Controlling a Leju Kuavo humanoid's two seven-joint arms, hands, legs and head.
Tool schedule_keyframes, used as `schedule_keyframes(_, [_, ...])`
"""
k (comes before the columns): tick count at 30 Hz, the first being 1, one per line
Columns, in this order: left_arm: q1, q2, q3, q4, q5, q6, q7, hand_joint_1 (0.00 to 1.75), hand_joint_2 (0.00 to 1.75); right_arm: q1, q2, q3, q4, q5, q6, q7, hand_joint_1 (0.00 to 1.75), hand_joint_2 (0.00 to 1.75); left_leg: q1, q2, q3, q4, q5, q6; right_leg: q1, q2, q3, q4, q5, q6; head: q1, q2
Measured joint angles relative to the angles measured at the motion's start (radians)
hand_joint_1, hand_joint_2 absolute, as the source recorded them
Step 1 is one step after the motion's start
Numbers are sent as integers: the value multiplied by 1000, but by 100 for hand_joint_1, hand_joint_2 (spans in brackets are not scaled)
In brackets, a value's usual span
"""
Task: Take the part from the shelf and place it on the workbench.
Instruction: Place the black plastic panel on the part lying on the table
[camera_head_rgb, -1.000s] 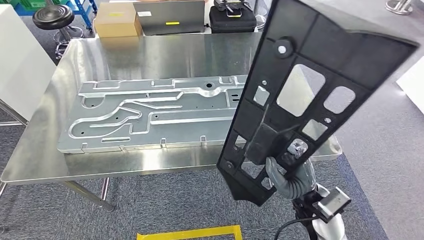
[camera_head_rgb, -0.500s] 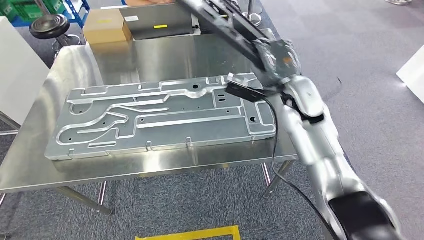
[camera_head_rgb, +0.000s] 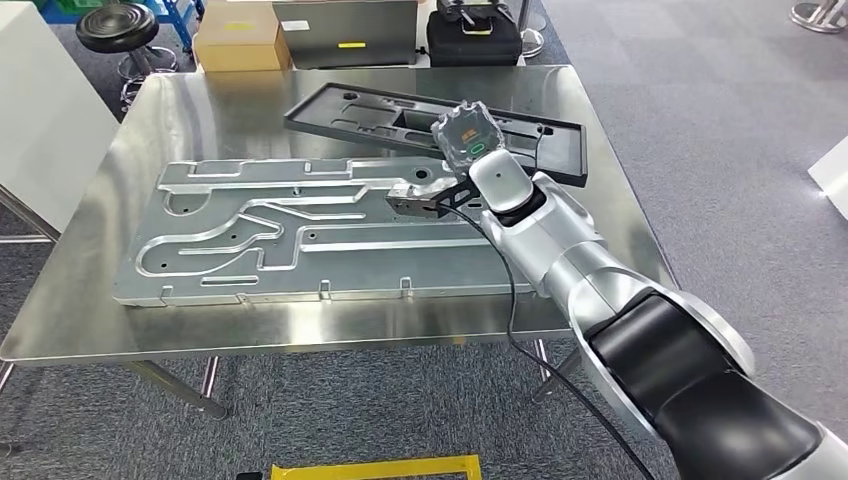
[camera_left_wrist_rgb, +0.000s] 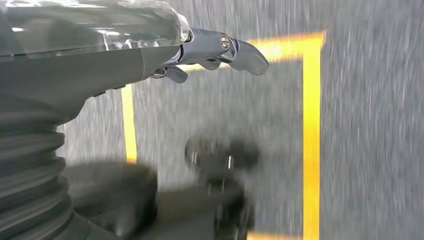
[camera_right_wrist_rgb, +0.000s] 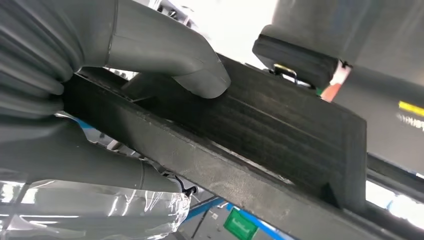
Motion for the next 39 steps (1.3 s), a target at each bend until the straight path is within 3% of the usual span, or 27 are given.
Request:
schedule_keyframes(1, [2,0,0,0,10,-33,2,0,175,1,2,4,11,4,0,-6,175,175,0,0,2,1,-3,0,-1,0,-11,5,17,0,0,0])
schedule_keyframes(2, [4,0,0,0,21,-59,3,0,175,1,6,7,19,9,-1,-12,175,175,0,0,5,3,-6,-1,-2,0,-3,-30,52,-1,0,0])
schedule_keyframes(4, [5,0,3,0,40,-89,5,0,175,-2,14,11,29,18,-4,-19,175,175,-1,0,10,8,-15,-6,-1,0,50,-161,129,-9,0,0])
schedule_keyframes(5, [5,0,5,0,44,-95,6,0,175,-4,20,12,33,20,-8,-22,175,175,-3,0,9,11,-20,-9,1,0,73,-216,149,-13,0,0])
schedule_keyframes(6, [5,0,6,0,46,-99,9,0,175,-6,24,13,37,21,-11,-24,175,175,-4,0,9,14,-22,-13,3,0,86,-248,156,-18,0,0])
schedule_keyframes(9, [5,1,9,0,49,-110,28,0,175,-8,36,15,47,27,-15,-28,175,175,-3,0,9,13,-28,-27,6,1,94,-266,150,-32,0,0])
schedule_keyframes(11, [5,1,12,0,57,-126,44,0,175,-8,39,16,52,38,-11,-29,175,175,-3,0,-3,48,-54,-37,1,0,104,-274,149,-43,0,0])
schedule_keyframes(14, [6,1,17,0,66,-148,60,0,175,-3,44,18,61,54,2,-29,175,175,2,0,-93,240,-139,-48,-1,2,112,-277,146,-53,0,0])
schedule_keyframes(15, [7,1,18,0,68,-151,63,0,175,1,45,19,65,57,5,-29,175,175,4,0,-123,293,-152,-51,-1,4,113,-276,145,-53,0,0])
schedule_keyframes(16, [9,2,18,0,70,-153,65,0,175,7,46,20,68,58,6,-28,175,175,5,0,-138,311,-145,-52,-1,6,115,-275,144,-53,0,0])
schedule_keyframes(17, [10,2,19,0,72,-155,66,0,175,11,46,21,72,58,6,-28,175,175,7,1,-132,285,-118,-53,-1,8,117,-274,142,-51,0,0])
schedule_keyframes(19, [11,4,20,0,74,-158,66,0,175,14,46,22,75,59,6,-26,175,175,9,1,-75,147,-40,-50,-1,11,120,-270,136,-45,0,0])
schedule_keyframes(21, [11,6,20,0,75,-159,67,0,175,14,46,22,77,60,6,-25,175,175,7,0,-28,40,-2,-42,3,14,118,-264,132,-37,0,0])
schedule_keyframes(24, [13,6,20,0,76,-165,75,0,175,15,46,22,81,60,8,-30,175,175,5,-1,-20,21,-1,-26,4,16,115,-263,131,-21,0,0])
schedule_keyframes(26, [14,6,20,0,78,-171,78,0,175,18,46,22,83,55,14,-45,175,175,7,-1,-17,14,3,-14,1,14,105,-236,110,-9,0,0])
schedule_keyframes(29, [13,7,20,0,83,-180,78,0,175,35,45,16,88,48,24,-75,175,175,7,0,-15,11,4,-4,-1,13,25,-65,24,2,0,0])
schedule_keyframes(31, [14,7,21,0,88,-186,79,0,175,63,46,15,93,48,23,-85,175,175,6,-1,-14,12,3,-2,-2,13,-18,19,4,4,0,0])
schedule_keyframes(32, [14,7,22,0,90,-189,79,0,175,76,46,15,95,48,23,-86,175,175,6,-2,-13,13,2,-2,-2,13,-13,6,23,3,0,0])
schedule_keyframes(35, [13,7,26,0,98,-199,77,0,175,90,47,14,99,49,22,-87,175,175,3,-4,-14,20,-4,-8,2,12,76,-186,116,-11,0,0])
schedule_keyframes(37, [14,7,29,0,100,-204,74,0,175,90,49,12,100,50,22,-87,175,175,0,-3,-15,22,-7,-16,8,12,109,-256,133,-21,0,0])
schedule_keyframes(39, [14,6,32,0,100,-205,73,0,175,92,50,11,101,51,24,-87,175,175,-2,-2,-13,21,-9,-25,8,13,111,-260,131,-28,0,0])
